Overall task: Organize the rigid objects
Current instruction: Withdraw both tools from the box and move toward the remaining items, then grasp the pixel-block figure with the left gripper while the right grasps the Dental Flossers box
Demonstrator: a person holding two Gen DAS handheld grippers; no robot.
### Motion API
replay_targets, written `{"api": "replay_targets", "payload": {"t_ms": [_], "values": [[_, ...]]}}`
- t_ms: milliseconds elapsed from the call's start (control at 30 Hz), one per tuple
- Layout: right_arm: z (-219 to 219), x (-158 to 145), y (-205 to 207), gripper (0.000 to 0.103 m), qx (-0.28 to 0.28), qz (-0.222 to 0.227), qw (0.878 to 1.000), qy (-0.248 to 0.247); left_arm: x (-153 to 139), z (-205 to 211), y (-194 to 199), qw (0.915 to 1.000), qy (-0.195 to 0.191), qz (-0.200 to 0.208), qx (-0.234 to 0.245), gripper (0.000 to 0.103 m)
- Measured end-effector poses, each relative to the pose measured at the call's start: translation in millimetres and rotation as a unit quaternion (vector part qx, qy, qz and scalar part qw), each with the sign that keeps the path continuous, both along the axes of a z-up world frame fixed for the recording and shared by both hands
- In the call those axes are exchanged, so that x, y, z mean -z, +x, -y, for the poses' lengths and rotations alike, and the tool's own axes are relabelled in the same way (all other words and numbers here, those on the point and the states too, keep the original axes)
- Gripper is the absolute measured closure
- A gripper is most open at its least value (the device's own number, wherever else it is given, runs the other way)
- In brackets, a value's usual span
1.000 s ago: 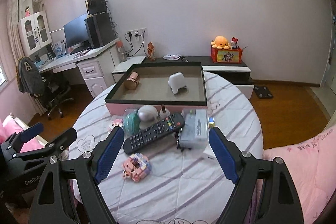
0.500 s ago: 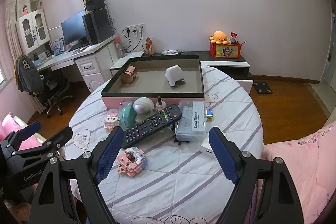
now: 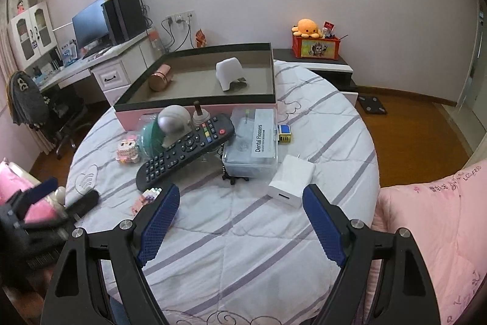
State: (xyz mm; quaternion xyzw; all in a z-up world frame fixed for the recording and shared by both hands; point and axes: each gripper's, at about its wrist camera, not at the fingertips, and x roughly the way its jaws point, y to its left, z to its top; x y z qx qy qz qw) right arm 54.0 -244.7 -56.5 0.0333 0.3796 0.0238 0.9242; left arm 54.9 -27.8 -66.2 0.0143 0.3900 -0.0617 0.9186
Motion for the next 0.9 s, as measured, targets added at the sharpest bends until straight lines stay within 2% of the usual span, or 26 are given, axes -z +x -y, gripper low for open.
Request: {"api": "replay_targets", "payload": {"t_ms": [300, 400, 533, 733, 833, 900], "values": [[8, 21, 37, 0.019, 0.007, -0.032, 0.999, -0.011, 33, 27, 22, 0.9991, 0.016, -0.034, 0.019, 0.000], [9, 30, 52, 0.019, 0.007, -0.041, 0.999, -0.011, 34, 31, 29, 0.9991, 0.008, -0.032, 0.026, 0.000], [12, 34, 68, 0.019, 0.006, -0.043, 0.999, -0.004, 35, 42, 35, 0.9987, 0.016, -0.028, 0.039, 0.000], [7, 45, 88, 0.020, -0.001, -0.053, 0.998, -0.025, 50, 56, 36, 0.9968, 0.020, -0.049, 0.059, 0.000], [3, 48, 93, 0.025, -0.007, -0.051, 0.998, -0.038, 55, 56, 39, 0.9966, 0.014, -0.053, 0.060, 0.004], [1, 49, 95, 0.032, -0.013, -0.050, 0.998, -0.045, 53, 55, 40, 0.9967, 0.011, -0.051, 0.061, 0.014]]}}
